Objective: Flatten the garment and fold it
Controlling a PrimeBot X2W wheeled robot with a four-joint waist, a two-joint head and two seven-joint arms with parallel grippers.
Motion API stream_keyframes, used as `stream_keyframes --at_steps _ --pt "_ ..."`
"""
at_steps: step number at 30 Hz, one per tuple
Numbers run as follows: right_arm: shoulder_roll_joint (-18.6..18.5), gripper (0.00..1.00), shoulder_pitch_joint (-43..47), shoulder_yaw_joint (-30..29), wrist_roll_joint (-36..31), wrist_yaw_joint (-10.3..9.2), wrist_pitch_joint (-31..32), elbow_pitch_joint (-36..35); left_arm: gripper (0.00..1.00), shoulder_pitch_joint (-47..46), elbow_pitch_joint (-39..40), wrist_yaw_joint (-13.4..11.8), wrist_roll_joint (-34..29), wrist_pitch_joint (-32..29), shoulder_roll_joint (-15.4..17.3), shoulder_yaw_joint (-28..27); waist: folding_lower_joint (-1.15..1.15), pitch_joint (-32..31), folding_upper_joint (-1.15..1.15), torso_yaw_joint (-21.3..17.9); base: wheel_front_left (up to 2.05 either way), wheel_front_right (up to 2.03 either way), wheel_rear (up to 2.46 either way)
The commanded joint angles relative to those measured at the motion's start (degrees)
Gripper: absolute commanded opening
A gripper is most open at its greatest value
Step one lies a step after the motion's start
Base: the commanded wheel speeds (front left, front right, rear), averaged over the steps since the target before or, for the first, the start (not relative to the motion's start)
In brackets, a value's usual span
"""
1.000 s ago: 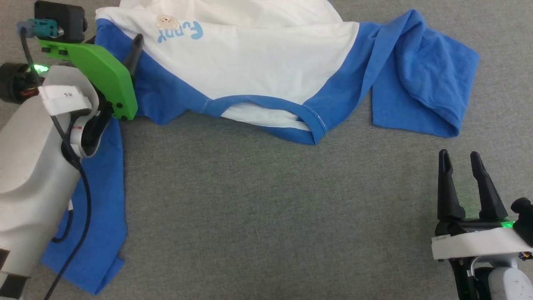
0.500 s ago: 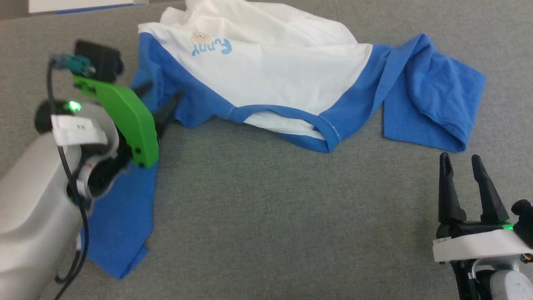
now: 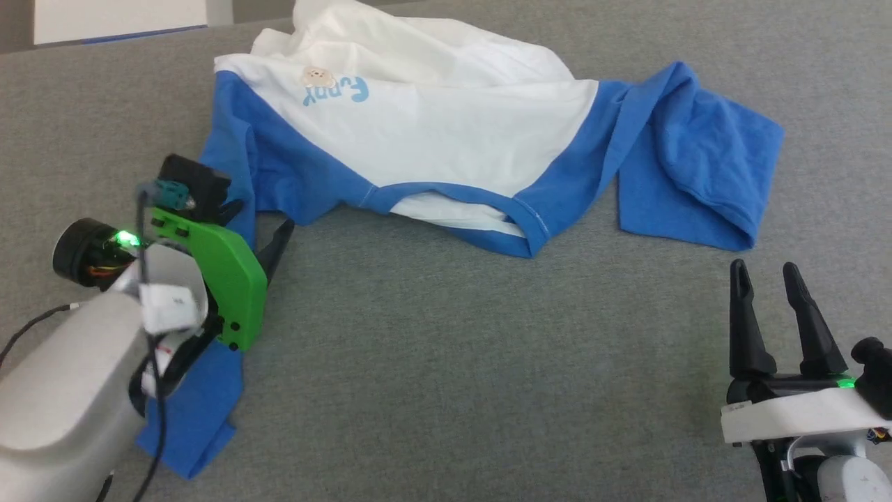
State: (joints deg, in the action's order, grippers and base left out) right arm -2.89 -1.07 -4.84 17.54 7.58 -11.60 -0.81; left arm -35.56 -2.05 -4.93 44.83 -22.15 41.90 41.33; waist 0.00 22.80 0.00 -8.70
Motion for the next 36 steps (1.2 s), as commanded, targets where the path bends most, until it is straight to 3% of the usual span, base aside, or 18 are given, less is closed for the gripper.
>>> stream_keyframes --at_steps 1,4,9,18,20,29,36 --pt "0.02 1.0 0.65 -0.13 0.3 -0.09 -0.15 0.12 1.0 0.26 -0.05 -1.06 -4.18 1.77 0.02 1.24 0.0 -0.12 0.0 -0.87 0.0 0.0 0.0" --pt "0.02 1.0 1.44 -0.45 0.61 -0.09 -0.42 0.44 1.0 1.8 -0.9 -4.47 -10.14 5.28 -1.33 3.77 0.0 -0.18 0.0 -1.26 0.0 0.0 0.0" --pt "0.02 1.0 2.32 -0.76 0.53 -0.09 -0.56 0.14 1.0 5.07 -3.75 -8.63 -12.73 10.08 -3.54 4.57 0.0 0.3 0.0 -0.84 0.0 0.0 0.0" --pt "0.02 1.0 2.28 -1.31 -0.81 -0.09 0.86 -1.74 1.0 4.91 -7.38 -9.93 -13.42 14.18 -6.22 4.51 0.0 0.53 0.0 1.33 0.0 0.0 0.0" --pt "0.02 1.0 2.4 -1.3 -0.84 -0.09 1.12 -1.99 0.0 4.72 -7.89 -10.1 -13.29 14.69 -6.3 4.19 0.0 0.42 0.0 1.66 0.0 0.0 0.0" --pt "0.02 1.0 2.5 -1.31 -0.6 -0.09 1.42 -2.24 0.0 4.93 -8.17 -9.4 -10.93 15.07 -5.86 2.94 0.0 -0.2 0.0 2.87 0.0 0.0 0.0" --pt "0.02 1.0 2.88 -1.42 -0.67 -0.09 1.49 -2.37 0.0 5.79 -0.35 -11.03 -6.69 16.17 -4.76 -1.55 0.0 -1.58 0.0 4.99 0.0 0.0 0.0"
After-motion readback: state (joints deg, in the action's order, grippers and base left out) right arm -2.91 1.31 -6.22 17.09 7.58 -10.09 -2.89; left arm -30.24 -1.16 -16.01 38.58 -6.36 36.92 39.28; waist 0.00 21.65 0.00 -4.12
